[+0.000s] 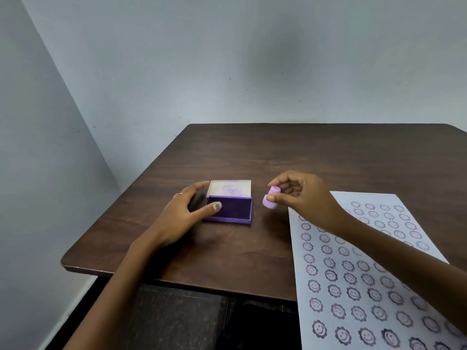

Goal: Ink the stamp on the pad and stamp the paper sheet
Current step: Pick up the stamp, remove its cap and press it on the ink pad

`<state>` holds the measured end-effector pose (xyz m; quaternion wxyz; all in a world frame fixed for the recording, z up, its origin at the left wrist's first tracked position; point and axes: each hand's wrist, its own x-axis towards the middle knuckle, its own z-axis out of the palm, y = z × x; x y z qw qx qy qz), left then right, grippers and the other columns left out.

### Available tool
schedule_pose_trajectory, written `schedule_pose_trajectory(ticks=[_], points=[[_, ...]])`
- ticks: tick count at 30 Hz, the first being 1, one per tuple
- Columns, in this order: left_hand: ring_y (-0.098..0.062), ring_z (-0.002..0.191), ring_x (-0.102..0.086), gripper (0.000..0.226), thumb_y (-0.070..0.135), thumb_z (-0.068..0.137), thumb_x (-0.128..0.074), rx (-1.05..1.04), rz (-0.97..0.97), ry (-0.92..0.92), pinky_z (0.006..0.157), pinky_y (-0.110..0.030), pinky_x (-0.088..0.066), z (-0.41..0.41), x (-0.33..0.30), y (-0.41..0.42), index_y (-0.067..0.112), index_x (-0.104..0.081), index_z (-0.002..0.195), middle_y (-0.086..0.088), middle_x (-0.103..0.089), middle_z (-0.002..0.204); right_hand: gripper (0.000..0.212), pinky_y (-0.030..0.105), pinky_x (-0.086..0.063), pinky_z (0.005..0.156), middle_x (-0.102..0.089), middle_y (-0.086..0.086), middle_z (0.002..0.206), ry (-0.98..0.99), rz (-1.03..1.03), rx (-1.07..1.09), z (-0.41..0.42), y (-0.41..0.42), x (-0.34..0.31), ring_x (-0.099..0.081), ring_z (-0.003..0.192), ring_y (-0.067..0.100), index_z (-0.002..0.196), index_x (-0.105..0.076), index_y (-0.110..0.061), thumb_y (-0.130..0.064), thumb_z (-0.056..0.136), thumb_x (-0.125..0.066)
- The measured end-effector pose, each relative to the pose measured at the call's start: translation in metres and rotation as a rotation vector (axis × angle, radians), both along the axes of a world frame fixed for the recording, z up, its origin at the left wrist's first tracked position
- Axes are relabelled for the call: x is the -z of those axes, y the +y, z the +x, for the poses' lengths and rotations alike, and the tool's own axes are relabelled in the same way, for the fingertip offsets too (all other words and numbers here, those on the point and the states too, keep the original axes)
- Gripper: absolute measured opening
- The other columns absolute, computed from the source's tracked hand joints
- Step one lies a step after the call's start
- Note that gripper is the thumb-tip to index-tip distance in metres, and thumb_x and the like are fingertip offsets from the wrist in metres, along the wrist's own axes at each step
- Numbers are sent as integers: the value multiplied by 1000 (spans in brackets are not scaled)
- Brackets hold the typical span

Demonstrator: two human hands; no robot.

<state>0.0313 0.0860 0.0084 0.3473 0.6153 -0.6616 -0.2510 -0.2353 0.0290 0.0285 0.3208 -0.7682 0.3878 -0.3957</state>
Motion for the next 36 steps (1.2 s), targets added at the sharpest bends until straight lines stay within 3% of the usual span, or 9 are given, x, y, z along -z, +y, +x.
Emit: schedule_pose_trajectory(ticks=[2, 5, 7, 9, 12, 15, 18, 26, 36], points=[[-8, 128, -39, 67, 63, 74, -60, -71, -31, 51, 101, -30, -34, -7, -7, -8, 38, -43, 133, 11, -43, 143, 24, 21, -57, 68, -73, 5, 83, -146, 70, 27, -3, -10, -5, -69, 75, 15, 89, -68, -12, -23, 70, -77], [-10, 129, -43, 48, 54, 81, -60, -121, -178, -56, 116, -41, -17, -32, -21, -27, 35, -52, 125, 14, -52, 133, 31, 20, -55, 59, -73, 2, 74, -332, 232, 31, -8, -25, -6, -68, 66, 15, 85, -67, -12, -35, 66, -74], [-1, 116, -53, 35, 53, 81, -61, -60, -222, -57, 118, -40, 3, -56, -31, -39, 34, -61, 111, 20, -60, 117, 34, 21, -52, 57, -71, 5, 71, -414, 318, 35, -12, -33, -2, -64, 65, 17, 83, -67, -10, -40, 67, -72], [4, 103, -59, 31, 52, 80, -62, 24, -227, -49, 116, -39, 7, -80, -37, -52, 32, -66, 102, 20, -66, 107, 38, 20, -49, 55, -67, 4, 67, -477, 383, 35, -15, -39, 2, -59, 62, 15, 82, -67, -9, -44, 67, -70], [2, 88, -65, 31, 49, 77, -68, 135, -221, 2, 116, -47, -18, -108, -41, -72, 26, -69, 98, 13, -72, 97, 37, 18, -47, 49, -63, 0, 59, -565, 459, 24, -18, -46, 6, -55, 56, 11, 78, -68, -10, -46, 68, -69], [-5, 79, -68, 31, 41, 75, -74, 184, -230, 53, 84, -40, -56, -126, -42, -84, 20, -71, 97, 7, -73, 89, 33, 18, -47, 51, -62, 2, 61, -629, 512, 4, -23, -51, 8, -54, 56, 10, 78, -68, -11, -43, 70, -69], [-12, 76, -68, 28, 32, 76, -75, 180, -291, 87, 75, -39, -58, -133, -33, -90, 13, -72, 97, -1, -74, 86, 28, 19, -49, 56, -64, 2, 64, -656, 530, -17, -28, -52, 10, -55, 59, 10, 81, -68, -12, -38, 74, -67], [-13, 81, -71, 30, 23, 72, -79, 156, -241, 247, 81, -36, -58, -130, -27, -92, 10, -74, 98, -5, -76, 90, 31, 19, -52, 54, -68, 6, 67, -642, 391, 3, -26, -50, 9, -59, 58, 12, 90, -63, -4, -28, 71, -68], [-9, 68, -68, 17, 33, 81, -69, 101, -217, 271, 71, -28, -58, -124, -21, -92, 19, -76, 88, 2, -75, 76, 20, 22, -55, 59, -72, 0, 75, -625, 263, 67, -25, -49, 11, -63, 63, 14, 89, -65, -15, -26, 73, -68]])
